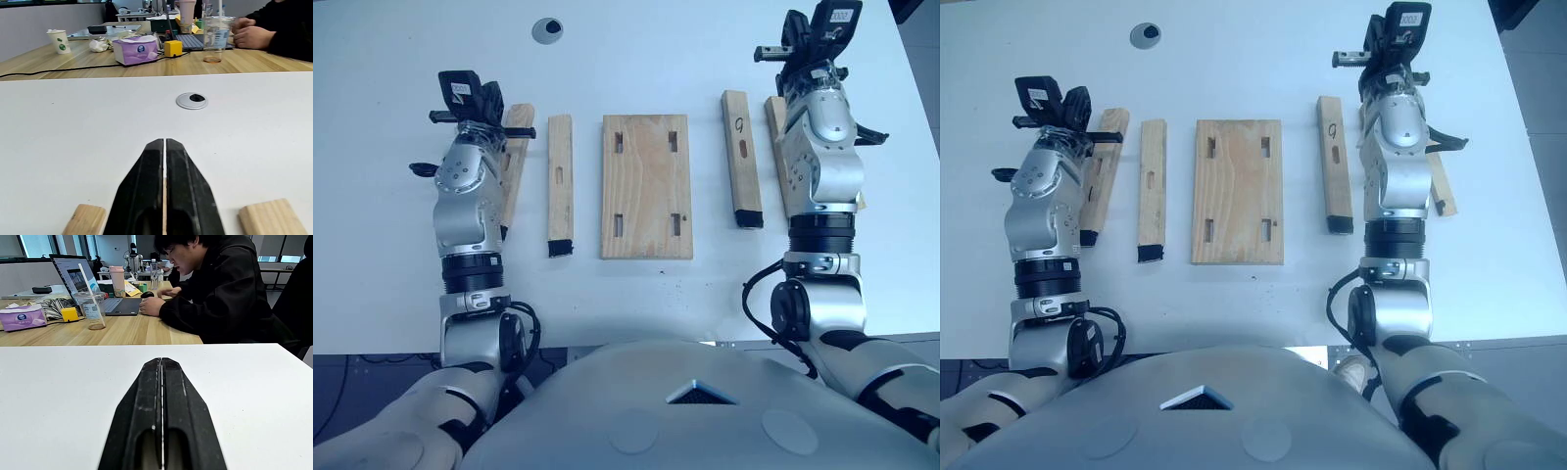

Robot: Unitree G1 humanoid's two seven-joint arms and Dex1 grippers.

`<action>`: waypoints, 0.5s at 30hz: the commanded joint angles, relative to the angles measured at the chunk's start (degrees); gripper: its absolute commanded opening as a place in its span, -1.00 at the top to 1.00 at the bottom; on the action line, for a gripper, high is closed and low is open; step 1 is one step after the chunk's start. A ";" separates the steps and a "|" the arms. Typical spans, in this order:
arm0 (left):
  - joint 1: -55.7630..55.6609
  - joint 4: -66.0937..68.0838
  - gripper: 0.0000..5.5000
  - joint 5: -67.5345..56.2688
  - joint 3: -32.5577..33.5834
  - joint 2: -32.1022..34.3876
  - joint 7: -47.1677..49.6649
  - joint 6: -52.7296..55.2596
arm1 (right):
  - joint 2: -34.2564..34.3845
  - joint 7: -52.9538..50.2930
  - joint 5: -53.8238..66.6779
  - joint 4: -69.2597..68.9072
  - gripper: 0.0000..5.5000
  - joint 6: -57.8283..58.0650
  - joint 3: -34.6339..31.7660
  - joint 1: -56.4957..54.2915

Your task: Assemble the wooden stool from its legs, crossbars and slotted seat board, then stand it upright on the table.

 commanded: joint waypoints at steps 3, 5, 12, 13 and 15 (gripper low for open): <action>-1.72 1.50 0.99 -0.10 0.27 -0.62 0.82 -0.07 | -0.44 -0.11 -0.45 0.57 1.00 -0.64 -0.03 -0.80; -1.94 1.72 0.99 -0.13 0.22 -1.41 1.29 -0.51 | -1.10 0.28 -0.43 1.42 1.00 -0.74 -0.32 -1.86; -2.79 3.90 0.99 -0.43 1.54 -1.44 2.26 -1.76 | -0.88 0.83 -0.92 1.93 1.00 -0.76 0.01 -2.24; -3.06 3.83 0.99 -0.76 1.63 -1.58 2.18 -1.64 | -0.96 1.21 -0.98 1.77 1.00 -0.93 0.26 -2.32; -3.14 4.23 0.99 -0.20 0.82 -1.15 1.31 -1.99 | -1.03 1.12 -1.58 2.77 1.00 -2.00 0.63 -2.73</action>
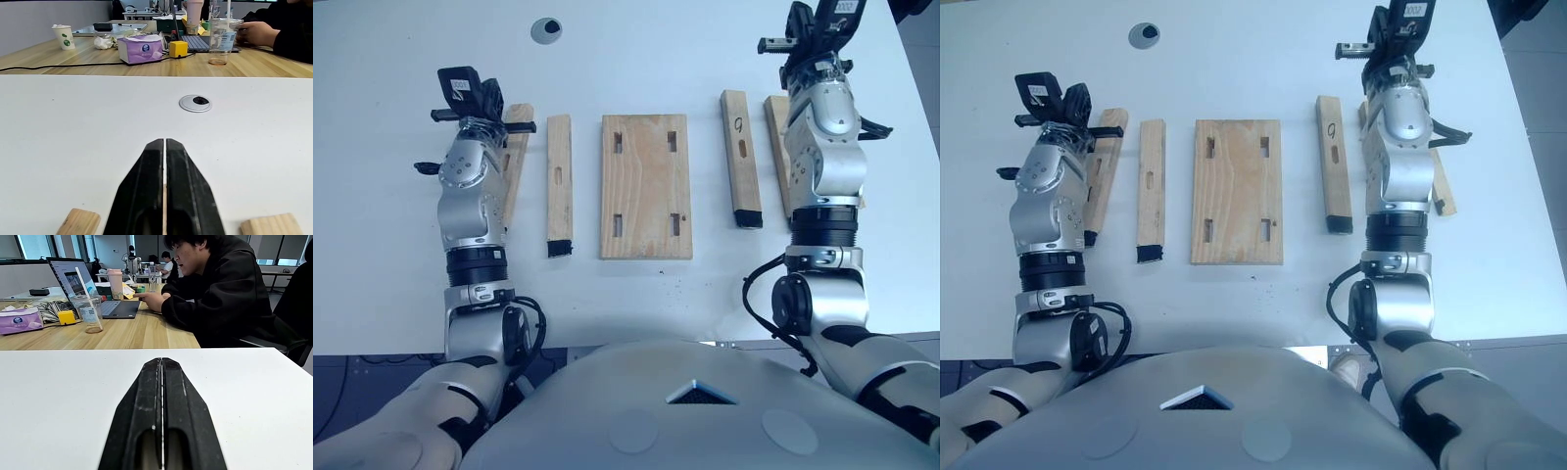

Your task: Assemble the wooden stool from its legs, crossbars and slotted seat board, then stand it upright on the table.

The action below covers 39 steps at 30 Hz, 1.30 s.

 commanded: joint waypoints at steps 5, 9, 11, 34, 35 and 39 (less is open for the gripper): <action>0.74 -0.23 0.99 -0.35 0.56 1.11 -0.86 0.16 | -0.95 0.30 -0.02 0.63 1.00 -0.53 -0.10 -0.72; 2.03 -2.02 0.99 -0.42 0.54 0.93 -1.12 1.14 | -1.97 1.27 -0.14 0.22 1.00 -0.04 -0.39 -0.38; 2.60 -3.64 0.99 -0.49 0.02 1.56 -2.31 2.65 | -1.82 1.03 0.06 -0.57 1.00 0.31 -0.80 0.52; 15.28 -5.80 0.00 -6.12 4.01 21.01 -24.04 15.49 | -1.72 -1.41 0.24 -3.91 1.00 0.70 -1.16 5.21; 15.12 -4.81 0.00 -5.90 3.91 21.37 -24.52 14.80 | -1.61 -1.42 0.21 -3.82 1.00 0.65 -1.07 5.13; 15.68 -0.06 0.00 -5.16 2.70 22.80 -26.81 14.24 | -1.38 -1.52 0.18 -3.56 1.00 0.47 -0.92 4.98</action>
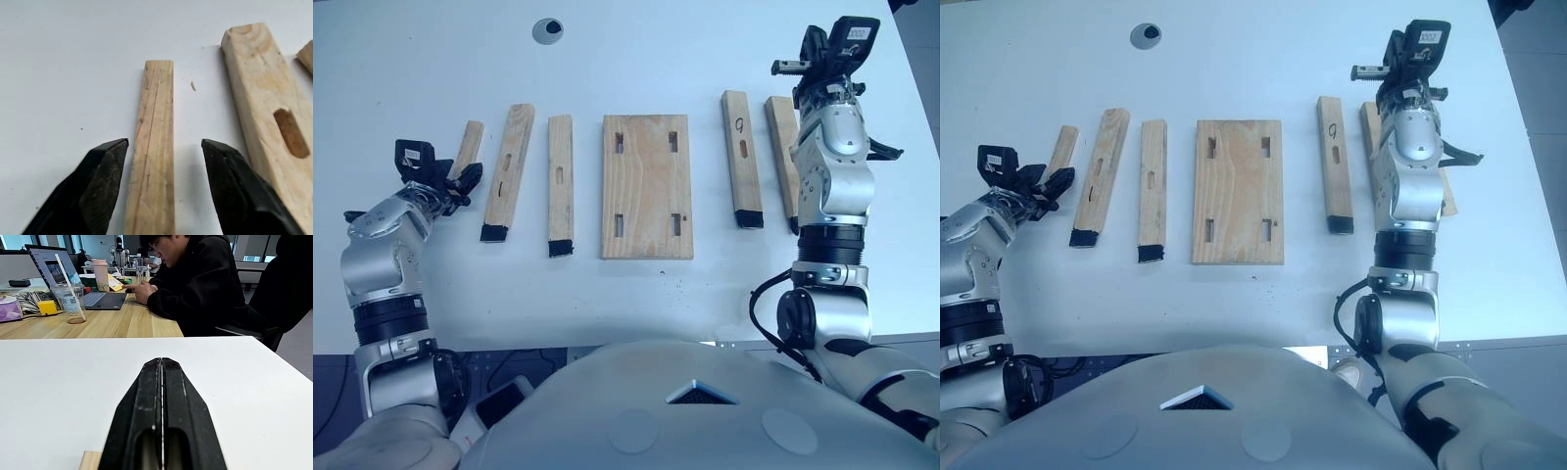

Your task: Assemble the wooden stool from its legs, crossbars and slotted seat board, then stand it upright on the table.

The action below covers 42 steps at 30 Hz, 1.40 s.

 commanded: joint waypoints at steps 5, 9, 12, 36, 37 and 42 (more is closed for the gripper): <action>2.31 9.29 0.09 1.24 -2.72 2.13 -4.39 -1.91 | 0.08 -0.14 0.18 0.78 1.00 -0.37 -0.15 -0.63; 3.38 8.20 0.35 0.31 -3.73 1.60 -6.09 -1.81 | -0.21 -0.63 0.24 0.92 1.00 -0.54 -0.85 -0.84; 3.03 9.36 0.52 0.62 -4.21 1.56 -6.02 -2.56 | -0.16 -0.84 0.26 1.24 1.00 -0.83 -1.07 -1.11; -17.50 -20.07 0.55 -5.59 -17.26 -19.52 4.35 -10.02 | 5.87 9.22 65.89 -5.67 0.05 51.92 -15.88 -15.32; -17.17 -20.92 0.55 -5.77 -17.89 -19.78 4.25 -9.93 | 5.73 8.67 65.57 -5.38 -0.03 51.92 -15.39 -15.27; -16.01 -23.37 0.55 -6.07 -21.36 -21.37 3.89 -8.45 | 5.07 6.38 61.69 -1.20 -0.04 49.64 -14.65 -15.10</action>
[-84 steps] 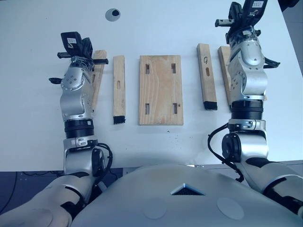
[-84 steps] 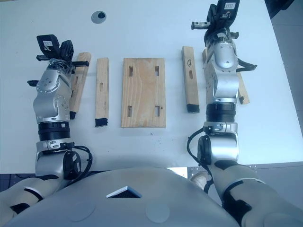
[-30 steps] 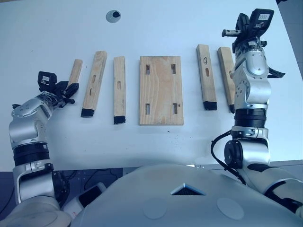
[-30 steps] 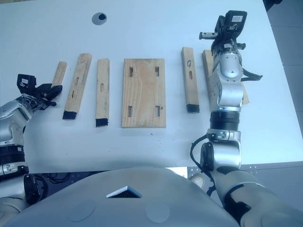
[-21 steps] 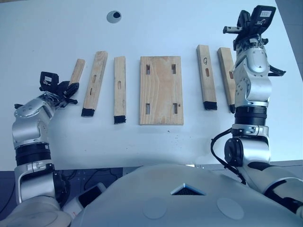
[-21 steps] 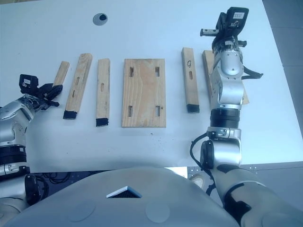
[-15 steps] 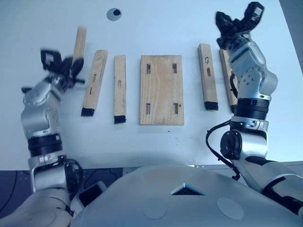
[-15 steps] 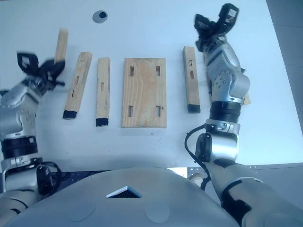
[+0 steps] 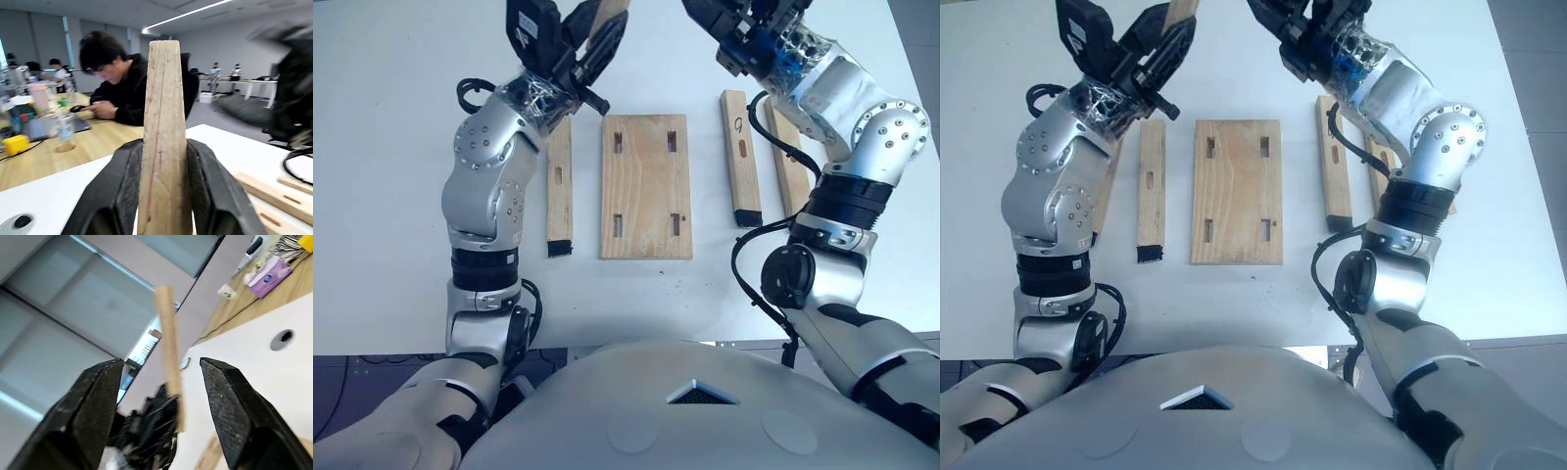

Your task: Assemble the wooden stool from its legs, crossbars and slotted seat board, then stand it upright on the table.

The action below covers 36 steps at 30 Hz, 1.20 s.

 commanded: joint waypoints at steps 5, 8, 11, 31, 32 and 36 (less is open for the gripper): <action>3.30 -2.97 0.55 0.75 -5.14 -1.16 -0.41 1.83 | -1.35 -2.11 -2.26 3.75 -0.04 -2.22 -0.37 -1.29; 4.21 -2.87 0.55 1.48 -5.77 -0.84 -0.30 1.65 | -1.30 -1.95 -1.50 3.57 -0.04 -1.71 -0.90 -1.47; 4.57 -2.71 0.55 2.07 -6.52 -0.62 -0.48 1.57 | -1.28 -1.80 -1.42 3.83 -0.04 -1.33 -1.03 -1.50; 4.77 -2.43 0.55 2.47 -5.71 -0.01 -0.28 2.08 | -4.37 1.21 -12.75 0.71 0.84 -8.68 5.32 0.27; 4.66 -2.39 0.42 2.35 -5.53 -0.08 -0.18 2.29 | -4.36 1.59 -13.59 0.24 0.84 -9.55 5.84 0.55; 4.60 -1.97 0.20 2.44 -5.14 -0.26 0.29 2.41 | -3.10 1.45 -14.04 -0.55 0.86 -10.35 5.30 1.16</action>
